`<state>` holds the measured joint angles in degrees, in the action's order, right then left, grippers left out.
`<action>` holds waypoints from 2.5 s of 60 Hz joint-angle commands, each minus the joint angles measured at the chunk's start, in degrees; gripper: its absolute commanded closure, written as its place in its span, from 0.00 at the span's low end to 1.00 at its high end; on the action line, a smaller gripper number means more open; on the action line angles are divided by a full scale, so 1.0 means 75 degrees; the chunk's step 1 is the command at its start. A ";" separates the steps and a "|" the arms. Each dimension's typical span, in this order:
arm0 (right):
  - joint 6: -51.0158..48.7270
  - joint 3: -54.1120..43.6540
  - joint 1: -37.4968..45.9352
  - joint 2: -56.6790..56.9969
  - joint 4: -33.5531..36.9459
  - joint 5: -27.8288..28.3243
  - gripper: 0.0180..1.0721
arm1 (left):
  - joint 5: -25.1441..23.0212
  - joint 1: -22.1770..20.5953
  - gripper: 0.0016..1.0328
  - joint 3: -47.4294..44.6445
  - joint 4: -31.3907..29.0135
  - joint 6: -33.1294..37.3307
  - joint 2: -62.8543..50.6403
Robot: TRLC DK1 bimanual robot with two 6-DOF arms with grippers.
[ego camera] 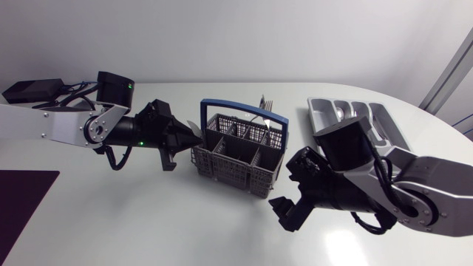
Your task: Unload the cutlery basket into the drawer organizer.
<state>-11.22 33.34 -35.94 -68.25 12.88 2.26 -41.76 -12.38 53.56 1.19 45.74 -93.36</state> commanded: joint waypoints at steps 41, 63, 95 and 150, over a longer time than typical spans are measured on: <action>-0.0238 0.0148 -0.0422 0.0475 0.0145 -0.0231 0.05 | -0.0901 0.0444 0.97 0.2937 -0.3288 -0.0602 0.1233; -0.0414 0.0324 -0.0516 0.1951 0.0567 -0.0419 0.05 | -0.1241 -0.0154 0.97 0.2351 -0.3534 -0.2313 0.3940; -0.0543 0.0839 -0.0422 0.2467 0.1458 0.1351 0.05 | -0.1229 -0.2146 0.97 0.1027 -0.3557 -0.2571 0.3718; -0.0320 0.1507 -0.0821 0.1213 0.0919 0.3132 0.75 | -0.1510 -0.2990 0.97 0.1202 -0.3311 -0.3133 0.2640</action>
<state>-14.59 43.44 -41.65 -57.65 20.75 25.12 -51.83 -34.26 62.50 -24.53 23.68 -72.93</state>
